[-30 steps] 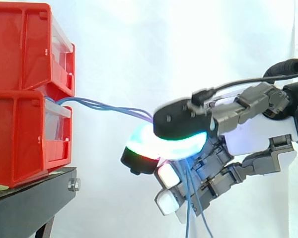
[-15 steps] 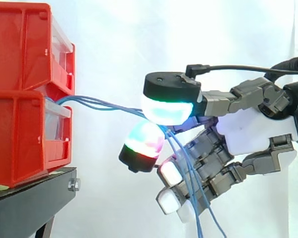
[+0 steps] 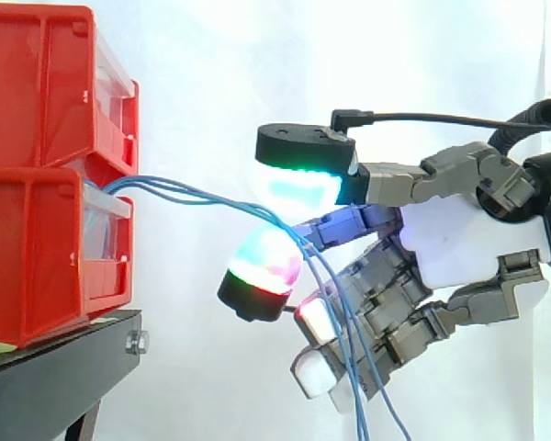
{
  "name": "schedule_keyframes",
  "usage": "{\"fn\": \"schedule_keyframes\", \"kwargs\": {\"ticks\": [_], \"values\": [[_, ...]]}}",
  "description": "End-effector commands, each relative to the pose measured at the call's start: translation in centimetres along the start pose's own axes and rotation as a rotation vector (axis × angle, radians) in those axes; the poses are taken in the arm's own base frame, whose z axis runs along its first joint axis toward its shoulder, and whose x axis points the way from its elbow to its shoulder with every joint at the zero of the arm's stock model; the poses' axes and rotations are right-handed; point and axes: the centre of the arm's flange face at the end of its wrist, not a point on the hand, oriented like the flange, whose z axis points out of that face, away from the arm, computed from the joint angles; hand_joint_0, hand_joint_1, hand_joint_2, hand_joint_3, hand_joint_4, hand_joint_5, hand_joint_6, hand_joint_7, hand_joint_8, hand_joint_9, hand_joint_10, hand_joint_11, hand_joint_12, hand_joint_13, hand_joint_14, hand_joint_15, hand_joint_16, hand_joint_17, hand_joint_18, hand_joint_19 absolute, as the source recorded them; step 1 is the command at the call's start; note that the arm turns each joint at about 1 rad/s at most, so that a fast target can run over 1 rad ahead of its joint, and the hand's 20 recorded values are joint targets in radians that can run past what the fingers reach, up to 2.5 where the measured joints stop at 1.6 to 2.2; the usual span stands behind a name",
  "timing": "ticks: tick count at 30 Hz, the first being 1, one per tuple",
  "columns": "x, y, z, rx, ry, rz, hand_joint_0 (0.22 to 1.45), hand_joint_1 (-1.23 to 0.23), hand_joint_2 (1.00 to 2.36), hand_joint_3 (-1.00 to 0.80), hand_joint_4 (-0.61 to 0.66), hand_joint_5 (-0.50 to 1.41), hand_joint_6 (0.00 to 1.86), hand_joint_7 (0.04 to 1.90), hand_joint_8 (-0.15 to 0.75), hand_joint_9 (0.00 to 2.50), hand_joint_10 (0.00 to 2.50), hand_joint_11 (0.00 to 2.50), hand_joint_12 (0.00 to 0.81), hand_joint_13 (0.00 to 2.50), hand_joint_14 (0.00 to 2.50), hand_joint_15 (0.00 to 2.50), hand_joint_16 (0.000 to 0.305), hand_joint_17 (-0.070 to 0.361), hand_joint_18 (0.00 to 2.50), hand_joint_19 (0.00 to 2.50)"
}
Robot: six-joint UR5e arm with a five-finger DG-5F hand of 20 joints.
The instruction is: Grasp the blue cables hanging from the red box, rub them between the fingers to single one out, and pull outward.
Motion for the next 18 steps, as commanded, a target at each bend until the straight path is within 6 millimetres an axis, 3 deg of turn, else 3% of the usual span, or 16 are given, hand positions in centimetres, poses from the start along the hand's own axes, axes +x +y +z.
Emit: {"fn": "schedule_keyframes", "kwargs": {"ticks": [1, 4, 10, 18], "values": [[0.00, -0.02, 0.01, 0.000, 0.000, 0.000, 0.57, -0.61, 1.01, -0.38, 0.08, -0.14, 0.85, 0.99, 0.297, 1.08, 0.02, 0.65, 0.372, 0.95, 0.02, 0.52, 0.050, 0.112, 0.76, 0.51], [-0.11, -0.03, 0.03, 0.000, -0.001, 0.000, 0.60, -0.71, 1.01, -0.24, 0.06, -0.14, 0.87, 0.98, 0.309, 1.08, 0.02, 0.65, 0.379, 0.96, 0.02, 0.51, 0.052, 0.117, 0.79, 0.48], [-0.14, 0.07, -0.01, -0.001, -0.001, 0.001, 0.63, -0.85, 1.02, -0.14, 0.05, -0.14, 0.89, 1.04, 0.302, 1.07, 0.02, 0.65, 0.368, 0.95, 0.02, 0.50, 0.049, 0.111, 0.80, 0.47], [-0.14, 0.07, -0.01, -0.001, -0.001, 0.001, 0.71, -0.93, 1.02, -0.26, -0.01, -0.15, 0.89, 1.14, 0.288, 1.03, 0.02, 0.65, 0.359, 0.92, 0.02, 0.49, 0.048, 0.107, 0.79, 0.44]]}}
